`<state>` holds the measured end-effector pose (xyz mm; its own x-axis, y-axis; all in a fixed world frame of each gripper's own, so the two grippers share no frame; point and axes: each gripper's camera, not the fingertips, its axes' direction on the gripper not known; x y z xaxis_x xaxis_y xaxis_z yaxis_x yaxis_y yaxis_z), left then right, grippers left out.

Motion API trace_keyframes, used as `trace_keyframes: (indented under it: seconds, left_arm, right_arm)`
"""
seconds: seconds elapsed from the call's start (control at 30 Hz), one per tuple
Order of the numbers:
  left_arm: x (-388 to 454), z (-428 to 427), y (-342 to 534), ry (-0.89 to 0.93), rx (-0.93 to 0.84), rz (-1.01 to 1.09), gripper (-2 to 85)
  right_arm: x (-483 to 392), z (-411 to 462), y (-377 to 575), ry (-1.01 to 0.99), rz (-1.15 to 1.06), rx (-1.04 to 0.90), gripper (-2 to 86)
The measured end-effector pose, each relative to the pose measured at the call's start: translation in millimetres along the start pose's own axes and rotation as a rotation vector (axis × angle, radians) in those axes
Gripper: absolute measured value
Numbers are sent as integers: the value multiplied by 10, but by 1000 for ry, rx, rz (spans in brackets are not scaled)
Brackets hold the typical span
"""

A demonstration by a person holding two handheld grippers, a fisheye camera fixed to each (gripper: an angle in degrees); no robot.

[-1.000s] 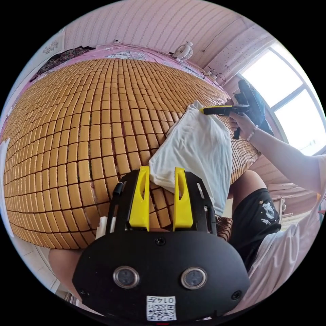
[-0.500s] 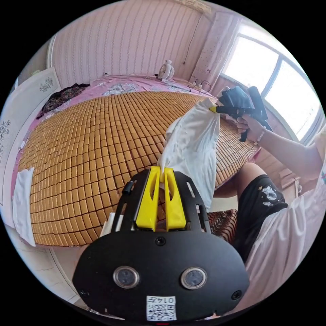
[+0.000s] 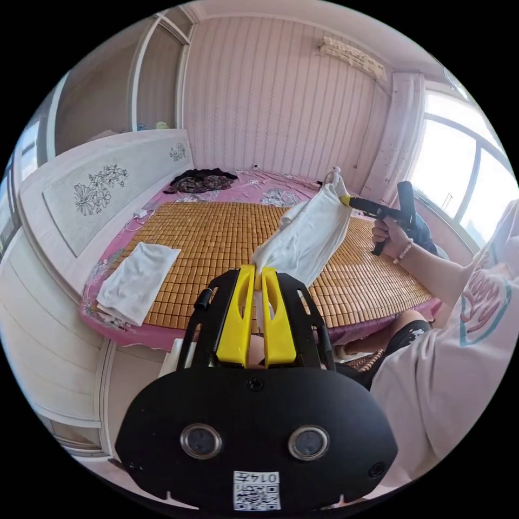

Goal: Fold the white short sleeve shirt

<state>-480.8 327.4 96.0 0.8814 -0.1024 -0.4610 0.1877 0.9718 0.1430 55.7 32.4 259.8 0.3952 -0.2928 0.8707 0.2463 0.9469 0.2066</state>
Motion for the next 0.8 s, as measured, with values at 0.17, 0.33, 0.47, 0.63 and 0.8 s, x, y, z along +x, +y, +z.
trace_keyframes:
  seconds: [0.17,0.33,0.47,0.63,0.8]
  left_arm:
    - [-852,-356,-16,-221,84,-153,-3]
    - [-2035,-153,-273,-326,70,-438,31]
    - [-2765,373,98,-285,37,-688,84]
    - [-2374,798,721,-229,-33,-608,69]
    - [-1246,1279,1090,-32,-95,-289,-2]
  right_arm:
    - [-466,981,-708,-200,-122,-34,18]
    - [-1002,2661,-1789,-228,-127,-286,30]
    - [-995,3770,-2002,-57,45,-499,55]
    - [-725,3659,-1229,-36,26,-553,59]
    - [-363,2341,168,120,-96,-692,50]
